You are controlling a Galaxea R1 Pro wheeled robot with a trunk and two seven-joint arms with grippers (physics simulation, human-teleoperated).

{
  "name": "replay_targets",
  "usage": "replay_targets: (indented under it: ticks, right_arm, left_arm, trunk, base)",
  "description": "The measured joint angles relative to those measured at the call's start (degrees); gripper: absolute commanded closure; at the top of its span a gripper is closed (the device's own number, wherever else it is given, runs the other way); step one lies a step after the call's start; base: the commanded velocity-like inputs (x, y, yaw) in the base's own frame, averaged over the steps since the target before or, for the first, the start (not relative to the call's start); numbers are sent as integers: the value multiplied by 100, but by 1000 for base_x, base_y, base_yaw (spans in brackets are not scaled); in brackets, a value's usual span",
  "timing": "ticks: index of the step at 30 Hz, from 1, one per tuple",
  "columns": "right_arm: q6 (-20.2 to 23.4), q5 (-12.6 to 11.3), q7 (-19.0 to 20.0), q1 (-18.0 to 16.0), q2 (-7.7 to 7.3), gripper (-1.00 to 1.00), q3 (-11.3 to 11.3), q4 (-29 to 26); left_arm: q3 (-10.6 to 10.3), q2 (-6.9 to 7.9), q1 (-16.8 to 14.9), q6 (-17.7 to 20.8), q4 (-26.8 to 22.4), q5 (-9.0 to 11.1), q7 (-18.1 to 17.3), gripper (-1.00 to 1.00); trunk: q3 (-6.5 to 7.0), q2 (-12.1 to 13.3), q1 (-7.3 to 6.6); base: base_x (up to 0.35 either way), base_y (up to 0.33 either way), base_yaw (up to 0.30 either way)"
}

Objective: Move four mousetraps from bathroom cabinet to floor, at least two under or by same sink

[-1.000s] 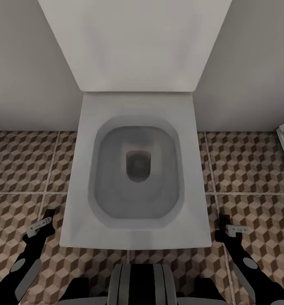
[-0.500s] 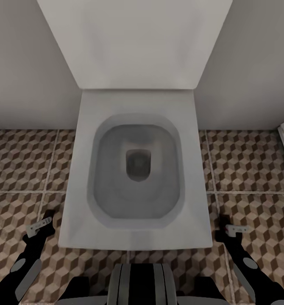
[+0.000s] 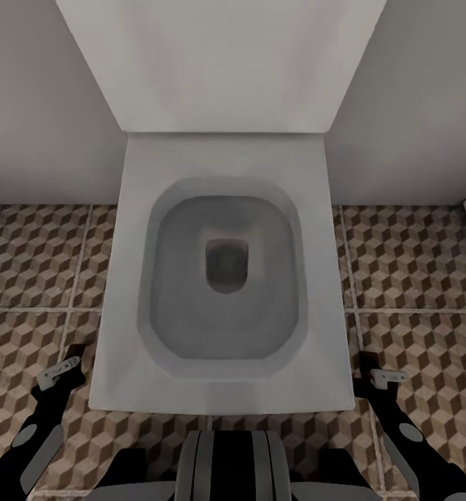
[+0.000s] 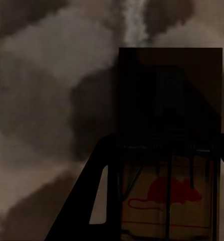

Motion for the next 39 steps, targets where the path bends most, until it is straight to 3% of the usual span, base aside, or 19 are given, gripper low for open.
replay_targets:
  ticks: [30,39]
  right_arm:
    - [-19,9,2,0,-9,100,-36,-351]
    - [-20,1,2,0,-9,100,-43,-351]
  left_arm:
    - [-32,-72,0,-41,-92,3,-74,100]
    - [-19,-35,0,-49,-89,-15,-53,100]
  trunk:
    - [0,0,0]
    - [0,0,0]
  base:
    - [0,0,0]
    - [0,0,0]
